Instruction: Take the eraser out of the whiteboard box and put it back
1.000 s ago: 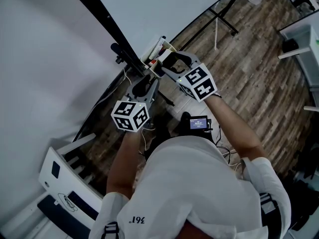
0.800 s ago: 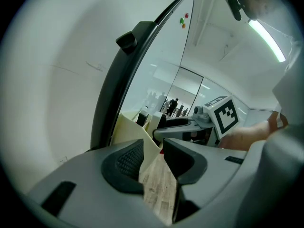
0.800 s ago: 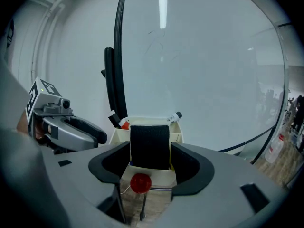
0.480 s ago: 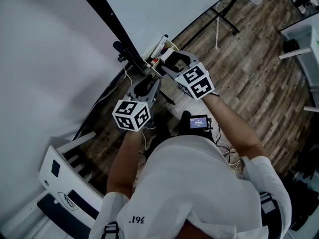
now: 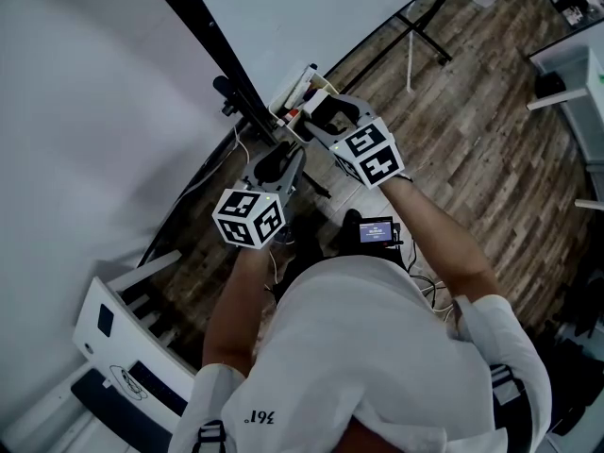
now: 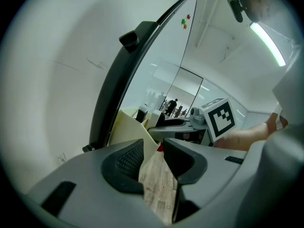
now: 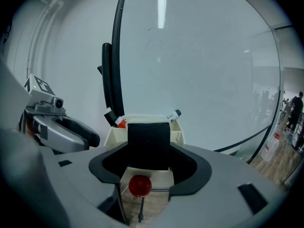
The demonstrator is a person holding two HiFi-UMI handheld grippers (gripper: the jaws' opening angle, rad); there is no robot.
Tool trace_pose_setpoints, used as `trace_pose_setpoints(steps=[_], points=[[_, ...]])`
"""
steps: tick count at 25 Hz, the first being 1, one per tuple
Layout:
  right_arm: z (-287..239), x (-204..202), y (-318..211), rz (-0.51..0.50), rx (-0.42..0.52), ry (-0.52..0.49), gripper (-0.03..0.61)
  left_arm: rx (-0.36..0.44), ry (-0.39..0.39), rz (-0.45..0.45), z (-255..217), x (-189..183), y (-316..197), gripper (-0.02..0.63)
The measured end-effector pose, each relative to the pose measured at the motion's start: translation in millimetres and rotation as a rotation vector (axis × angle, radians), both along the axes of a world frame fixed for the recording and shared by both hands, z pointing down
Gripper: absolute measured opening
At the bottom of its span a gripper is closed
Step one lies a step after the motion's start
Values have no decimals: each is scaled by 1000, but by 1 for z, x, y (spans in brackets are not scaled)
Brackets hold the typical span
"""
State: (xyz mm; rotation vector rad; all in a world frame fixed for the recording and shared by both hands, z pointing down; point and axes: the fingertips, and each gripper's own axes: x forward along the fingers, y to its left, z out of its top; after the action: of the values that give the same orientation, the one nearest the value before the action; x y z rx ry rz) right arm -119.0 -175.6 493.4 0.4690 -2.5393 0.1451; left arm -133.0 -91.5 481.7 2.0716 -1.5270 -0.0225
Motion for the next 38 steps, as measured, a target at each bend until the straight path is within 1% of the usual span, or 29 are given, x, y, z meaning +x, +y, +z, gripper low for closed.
trace_pose_setpoints(steps=[9,20,31,38], points=[[-9,3,-3,21,18,-20,265,8,8,-4,-5,-3,1,118],[-29,6,0,25,42,-54,265,42,17,-9,-19,-6,1,118],[-64,15,3,39,87,-112,265,86,20,-16,-41,-7,2,118],[-87,20,6,47,109,-154,265,130,17,-13,-62,-5,3,118]])
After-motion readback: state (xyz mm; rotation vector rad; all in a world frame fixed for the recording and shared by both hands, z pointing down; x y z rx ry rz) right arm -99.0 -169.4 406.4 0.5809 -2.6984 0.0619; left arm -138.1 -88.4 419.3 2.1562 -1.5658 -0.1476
